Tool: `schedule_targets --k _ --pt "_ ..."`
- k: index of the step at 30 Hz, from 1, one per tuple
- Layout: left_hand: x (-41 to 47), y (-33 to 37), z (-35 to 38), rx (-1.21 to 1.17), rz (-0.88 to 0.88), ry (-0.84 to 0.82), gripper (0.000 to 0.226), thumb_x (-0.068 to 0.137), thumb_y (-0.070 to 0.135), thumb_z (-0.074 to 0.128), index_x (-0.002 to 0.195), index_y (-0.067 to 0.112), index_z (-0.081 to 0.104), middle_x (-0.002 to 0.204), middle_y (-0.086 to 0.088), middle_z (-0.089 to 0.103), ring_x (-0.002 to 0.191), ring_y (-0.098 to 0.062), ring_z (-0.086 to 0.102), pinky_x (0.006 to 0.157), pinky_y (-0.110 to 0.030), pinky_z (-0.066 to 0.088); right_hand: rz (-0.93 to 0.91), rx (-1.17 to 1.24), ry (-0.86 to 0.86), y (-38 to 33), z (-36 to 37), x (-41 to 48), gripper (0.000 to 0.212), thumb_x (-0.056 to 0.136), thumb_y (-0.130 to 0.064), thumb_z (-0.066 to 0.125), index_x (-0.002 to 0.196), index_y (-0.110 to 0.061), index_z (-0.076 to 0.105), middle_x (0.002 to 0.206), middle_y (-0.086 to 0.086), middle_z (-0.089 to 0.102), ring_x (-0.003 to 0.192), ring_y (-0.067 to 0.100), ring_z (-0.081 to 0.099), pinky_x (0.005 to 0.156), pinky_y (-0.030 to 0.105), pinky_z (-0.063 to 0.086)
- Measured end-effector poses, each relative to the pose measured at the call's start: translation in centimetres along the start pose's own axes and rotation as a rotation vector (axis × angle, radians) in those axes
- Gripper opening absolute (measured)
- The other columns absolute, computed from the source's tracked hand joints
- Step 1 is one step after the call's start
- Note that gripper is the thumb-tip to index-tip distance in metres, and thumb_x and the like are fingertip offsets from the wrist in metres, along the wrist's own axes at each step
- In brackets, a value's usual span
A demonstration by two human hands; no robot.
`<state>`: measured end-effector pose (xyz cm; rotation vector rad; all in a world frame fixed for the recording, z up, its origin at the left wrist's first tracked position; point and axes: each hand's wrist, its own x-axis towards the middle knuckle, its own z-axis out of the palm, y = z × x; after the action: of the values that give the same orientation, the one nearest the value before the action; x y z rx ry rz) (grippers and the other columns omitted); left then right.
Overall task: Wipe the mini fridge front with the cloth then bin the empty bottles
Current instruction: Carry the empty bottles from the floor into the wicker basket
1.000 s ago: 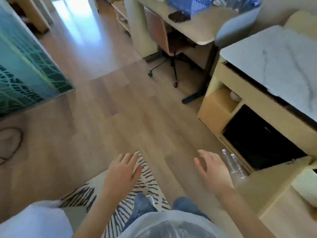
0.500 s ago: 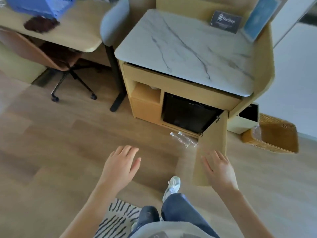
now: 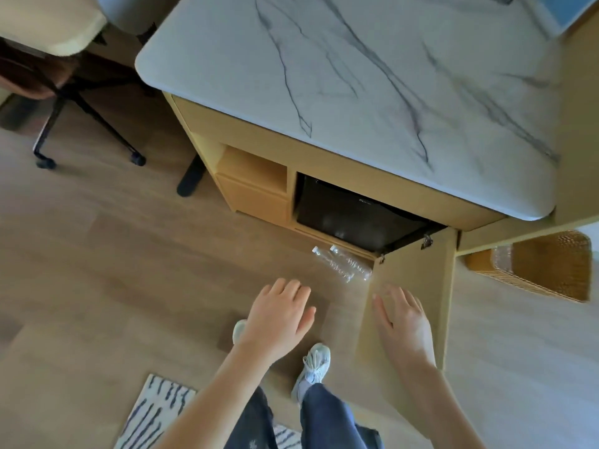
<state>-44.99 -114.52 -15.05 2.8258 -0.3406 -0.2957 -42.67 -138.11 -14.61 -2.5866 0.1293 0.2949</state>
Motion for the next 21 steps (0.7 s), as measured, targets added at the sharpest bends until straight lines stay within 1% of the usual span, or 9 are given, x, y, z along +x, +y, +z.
schedule_targets --k 2,5,7,9,11,13,16,19,21 --pt "2.9 -1.7 3.1 0.007 0.042 0.009 0.045 0.096 0.042 0.033 0.109 0.016 0.067 0.101 0.001 0.066 0.09 -0.022 0.061 0.074 -0.034 0.052 0.013 0.014 0.012 0.7 3.4 2.5 0.03 0.098 -0.033 0.054 0.122 -0.017 0.063 0.114 0.001 0.067 0.107 0.025 0.058 0.081 0.033 0.046" --pt "7.0 -4.6 9.3 -0.007 0.076 0.001 0.043 0.099 0.043 0.033 0.113 0.017 0.064 0.107 0.001 0.064 0.097 -0.021 0.059 0.08 -0.034 0.05 0.032 0.028 0.027 2.7 9.8 6.4 0.029 0.1 -0.03 0.055 0.123 -0.015 0.063 0.117 0.003 0.067 0.109 0.027 0.058 0.085 0.04 0.052" --pt "9.5 -6.1 14.4 -0.049 0.049 0.003 0.044 0.099 0.044 0.033 0.116 0.016 0.063 0.109 0.001 0.062 0.1 -0.022 0.058 0.083 -0.035 0.05 0.05 0.042 0.033 4.8 14.4 9.1 0.028 0.101 -0.031 0.054 0.123 -0.016 0.062 0.117 0.002 0.066 0.108 0.026 0.057 0.084 0.039 0.05" --pt "11.8 -7.2 19.8 -0.114 -0.004 0.045 0.038 0.098 0.043 0.04 0.111 0.015 0.064 0.104 0.0 0.063 0.096 -0.024 0.058 0.08 -0.037 0.051 0.074 0.068 0.021 7.3 19.0 12.0 0.026 0.101 -0.031 0.054 0.122 -0.019 0.062 0.115 0.002 0.066 0.104 0.025 0.058 0.08 0.036 0.047" --pt "14.0 -7.9 25.3 -0.167 -0.025 0.082 0.033 0.095 0.04 0.049 0.106 0.015 0.066 0.098 0.0 0.065 0.089 -0.024 0.06 0.074 -0.036 0.052 0.078 0.079 0.028 10.2 23.5 14.9 0.025 0.1 -0.028 0.055 0.12 -0.017 0.064 0.111 0.005 0.067 0.102 0.027 0.061 0.079 0.037 0.048" --pt "16.4 -8.6 30.9 -0.196 -0.038 0.109 0.035 0.093 0.04 0.048 0.106 0.015 0.069 0.097 0.0 0.067 0.086 -0.024 0.062 0.073 -0.034 0.054 0.064 0.079 0.053 13.5 27.7 17.8 0.023 0.098 -0.025 0.057 0.118 -0.014 0.066 0.109 0.007 0.067 0.103 0.029 0.061 0.083 0.041 0.05" --pt "20.1 -10.1 39.3 -0.241 -0.072 0.095 0.047 0.093 0.043 0.035 0.112 0.014 0.067 0.102 0.0 0.067 0.09 -0.025 0.061 0.078 -0.034 0.052 0.052 0.02 0.064 19.0 33.7 22.2 0.026 0.098 -0.026 0.059 0.121 -0.015 0.065 0.11 0.01 0.068 0.104 0.032 0.061 0.085 0.042 0.05" --pt "23.5 -11.8 48.2 -0.267 -0.083 0.064 0.038 0.098 0.041 0.042 0.117 0.015 0.063 0.108 0.0 0.064 0.096 -0.027 0.058 0.082 -0.036 0.049 0.034 -0.035 0.077 24.9 39.7 26.1 0.029 0.098 -0.029 0.06 0.124 -0.016 0.065 0.111 0.01 0.069 0.105 0.033 0.062 0.085 0.039 0.05" --pt "25.6 -12.9 53.9 -0.287 -0.096 0.049 0.037 0.099 0.041 0.043 0.12 0.016 0.061 0.111 0.001 0.063 0.1 -0.027 0.058 0.086 -0.036 0.047 -0.007 -0.076 0.105 28.8 43.6 28.4 0.028 0.096 -0.025 0.065 0.122 -0.014 0.066 0.108 0.012 0.07 0.101 0.036 0.064 0.081 0.039 0.05"
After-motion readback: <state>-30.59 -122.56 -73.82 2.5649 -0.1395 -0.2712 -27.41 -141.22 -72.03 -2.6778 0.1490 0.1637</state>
